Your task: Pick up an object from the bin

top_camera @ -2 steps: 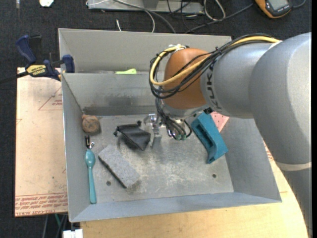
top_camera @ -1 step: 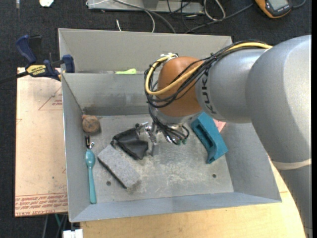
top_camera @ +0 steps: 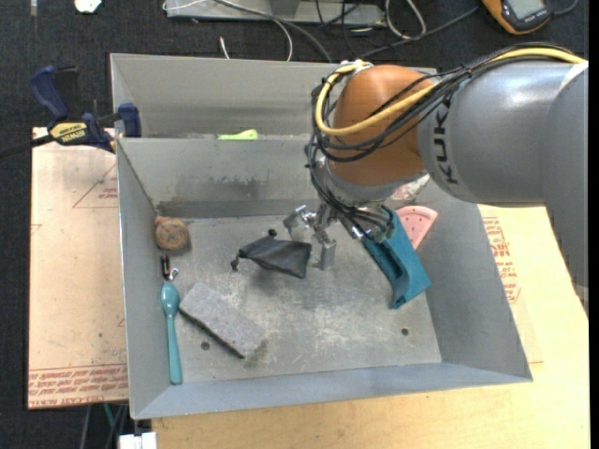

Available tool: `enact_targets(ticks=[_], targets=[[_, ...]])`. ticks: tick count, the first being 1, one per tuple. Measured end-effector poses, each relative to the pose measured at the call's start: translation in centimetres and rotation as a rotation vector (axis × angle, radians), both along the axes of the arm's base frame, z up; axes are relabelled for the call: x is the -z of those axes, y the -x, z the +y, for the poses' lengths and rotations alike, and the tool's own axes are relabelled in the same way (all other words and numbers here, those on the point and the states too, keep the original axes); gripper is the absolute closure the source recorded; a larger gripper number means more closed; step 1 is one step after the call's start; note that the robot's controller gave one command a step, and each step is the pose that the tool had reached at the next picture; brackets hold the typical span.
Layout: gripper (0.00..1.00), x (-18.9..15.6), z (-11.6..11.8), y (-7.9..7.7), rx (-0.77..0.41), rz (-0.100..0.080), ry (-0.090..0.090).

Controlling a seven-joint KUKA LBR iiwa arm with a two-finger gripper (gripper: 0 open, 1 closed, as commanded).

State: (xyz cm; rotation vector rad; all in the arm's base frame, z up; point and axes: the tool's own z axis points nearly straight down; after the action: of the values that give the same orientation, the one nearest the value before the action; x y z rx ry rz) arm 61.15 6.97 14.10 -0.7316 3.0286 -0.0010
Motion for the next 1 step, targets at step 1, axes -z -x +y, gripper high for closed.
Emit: enact_targets(ticks=[1], targets=[[1.00,0.18,1.10,-1.13,-0.165,-0.009,0.003]])
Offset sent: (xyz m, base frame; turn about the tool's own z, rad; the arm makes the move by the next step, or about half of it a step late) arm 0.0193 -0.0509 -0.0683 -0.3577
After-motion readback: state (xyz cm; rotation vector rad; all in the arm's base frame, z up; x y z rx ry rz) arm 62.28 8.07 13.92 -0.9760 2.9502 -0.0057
